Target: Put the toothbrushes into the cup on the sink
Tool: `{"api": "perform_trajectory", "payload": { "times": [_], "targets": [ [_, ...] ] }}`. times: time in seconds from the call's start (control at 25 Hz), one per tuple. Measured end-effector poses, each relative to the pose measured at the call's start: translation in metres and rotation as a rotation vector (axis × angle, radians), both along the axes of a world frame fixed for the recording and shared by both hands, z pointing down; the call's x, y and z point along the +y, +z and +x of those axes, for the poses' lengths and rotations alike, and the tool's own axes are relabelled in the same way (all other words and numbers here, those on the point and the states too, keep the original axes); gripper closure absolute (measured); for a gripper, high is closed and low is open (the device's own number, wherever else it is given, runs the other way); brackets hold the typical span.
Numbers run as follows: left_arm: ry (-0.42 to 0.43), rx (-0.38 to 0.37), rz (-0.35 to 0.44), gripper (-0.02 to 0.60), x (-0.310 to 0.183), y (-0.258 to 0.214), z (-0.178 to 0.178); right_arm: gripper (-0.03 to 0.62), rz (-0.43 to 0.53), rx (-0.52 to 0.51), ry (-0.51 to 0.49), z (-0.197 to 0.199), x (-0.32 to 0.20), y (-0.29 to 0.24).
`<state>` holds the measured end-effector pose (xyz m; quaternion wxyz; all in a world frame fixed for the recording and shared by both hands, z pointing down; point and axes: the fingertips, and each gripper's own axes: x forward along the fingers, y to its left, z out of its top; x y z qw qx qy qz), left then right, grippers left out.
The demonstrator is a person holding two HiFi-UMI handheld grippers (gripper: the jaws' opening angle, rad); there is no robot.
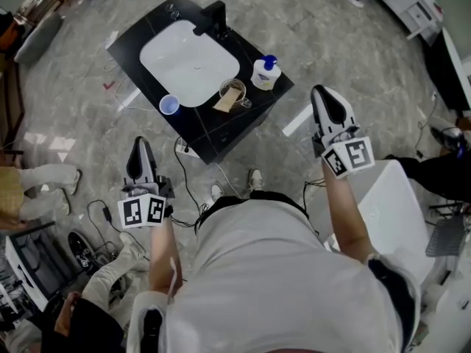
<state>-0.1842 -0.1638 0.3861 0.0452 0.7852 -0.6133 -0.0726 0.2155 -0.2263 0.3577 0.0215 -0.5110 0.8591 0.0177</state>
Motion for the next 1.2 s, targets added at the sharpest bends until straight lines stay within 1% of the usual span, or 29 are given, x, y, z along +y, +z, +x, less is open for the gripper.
{"api": "perform_trajectory", "payload": {
  "times": [0.28, 0.52, 0.8, 1.0, 1.2],
  "targets": [
    [0.033, -0.01, 0.018, 0.58, 0.0, -0.008, 0.014, 0.545, 0.016, -0.028, 0.033, 0.017, 0.011, -0.016],
    [0.028, -0.012, -0.001, 0.578, 0.002, -0.004, 0.008, 0.546, 0.012, -0.026, 0.065, 0.03, 0.015, -0.016],
    [0.02, -0.012, 0.008, 0.578, 0.004, -0.007, 0.007, 0.548, 0.011, -0.029, 0.041, 0.022, 0.013, -0.017],
    [-0.004, -0.011, 0.001, 0.578, 0.007, -0.003, 0.002, 0.548, 0.006, -0.049, 0.026, 0.017, 0.009, -0.015],
    [-0.01, -0.025, 0.007, 0.578, 0.009, -0.007, 0.002, 0.549, 0.002, -0.051, 0.017, 0.014, 0.007, -0.016]
  ]
}}
